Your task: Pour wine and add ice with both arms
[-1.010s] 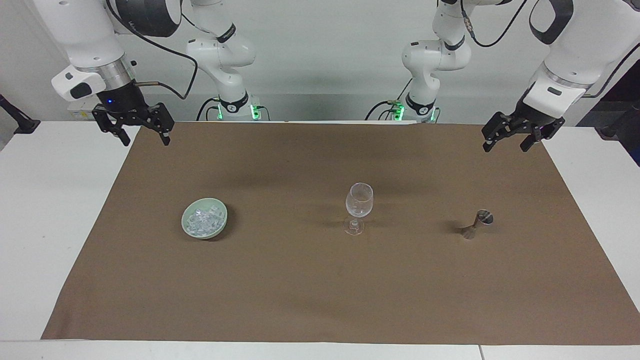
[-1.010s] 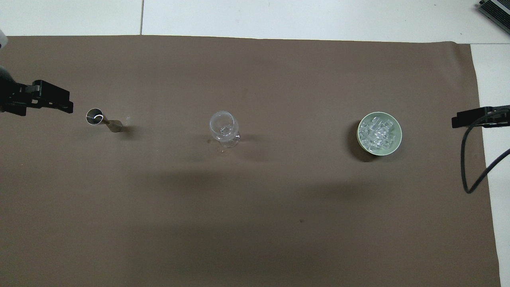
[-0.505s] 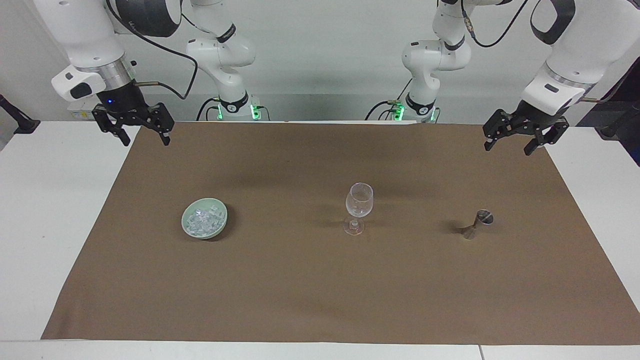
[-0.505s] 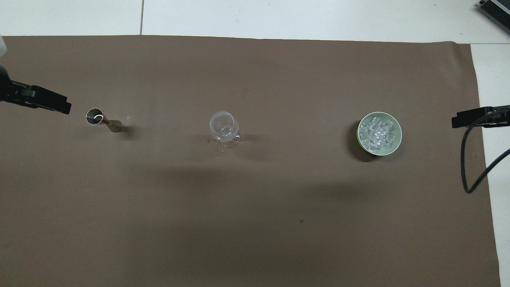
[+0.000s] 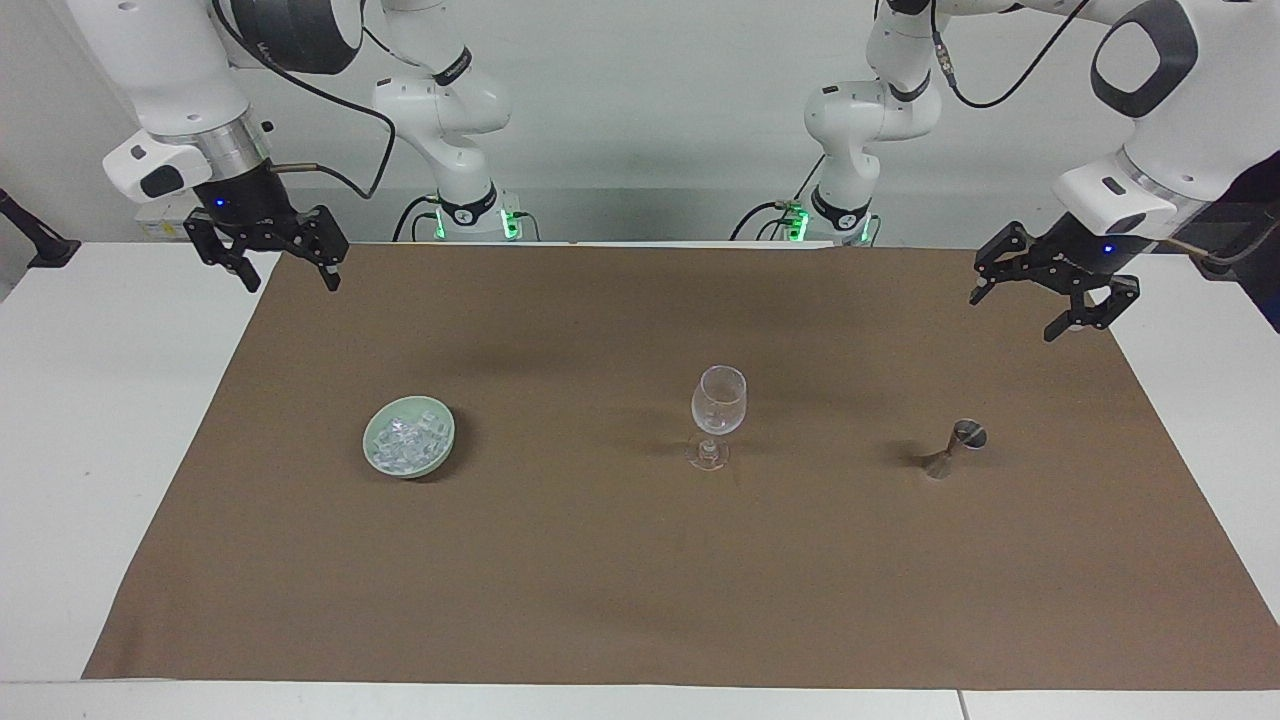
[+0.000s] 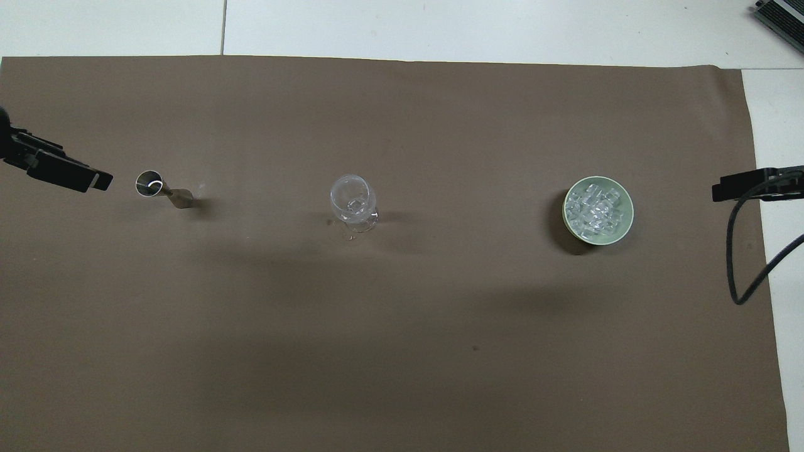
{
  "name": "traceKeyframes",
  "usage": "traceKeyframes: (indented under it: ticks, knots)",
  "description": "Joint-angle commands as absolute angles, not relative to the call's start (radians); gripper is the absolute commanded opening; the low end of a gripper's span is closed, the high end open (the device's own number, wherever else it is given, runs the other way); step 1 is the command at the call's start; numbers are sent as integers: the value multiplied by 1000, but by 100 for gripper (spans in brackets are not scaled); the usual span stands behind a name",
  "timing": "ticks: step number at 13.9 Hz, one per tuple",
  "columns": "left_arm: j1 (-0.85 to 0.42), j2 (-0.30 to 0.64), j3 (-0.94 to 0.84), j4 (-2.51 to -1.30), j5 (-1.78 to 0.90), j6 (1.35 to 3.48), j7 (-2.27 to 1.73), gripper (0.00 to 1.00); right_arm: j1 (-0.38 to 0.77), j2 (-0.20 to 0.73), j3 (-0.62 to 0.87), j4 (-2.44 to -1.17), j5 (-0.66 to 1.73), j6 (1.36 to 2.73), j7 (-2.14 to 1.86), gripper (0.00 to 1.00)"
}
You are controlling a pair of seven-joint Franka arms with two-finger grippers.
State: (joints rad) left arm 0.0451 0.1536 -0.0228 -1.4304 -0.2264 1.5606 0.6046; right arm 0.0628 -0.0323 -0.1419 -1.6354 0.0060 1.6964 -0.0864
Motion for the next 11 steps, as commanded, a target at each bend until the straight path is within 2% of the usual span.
traceKeyframes:
  ticks: [1, 3, 6, 11]
  knots:
    - [101, 146, -26, -1506, -293, 1591, 763, 100, 63, -46, -143, -1644, 14, 1701, -67, 100]
    - [178, 158, -26, -1560, -401, 1601, 958, 100, 64, -46, -143, -1644, 14, 1701, -67, 100]
    - [259, 205, -26, -1578, -437, 1624, 1257, 100, 63, -46, -143, -1644, 14, 1701, -67, 100]
    - [365, 336, -26, -1588, -618, 1671, 1675, 100, 64, -46, -143, -1644, 14, 1701, -67, 100]
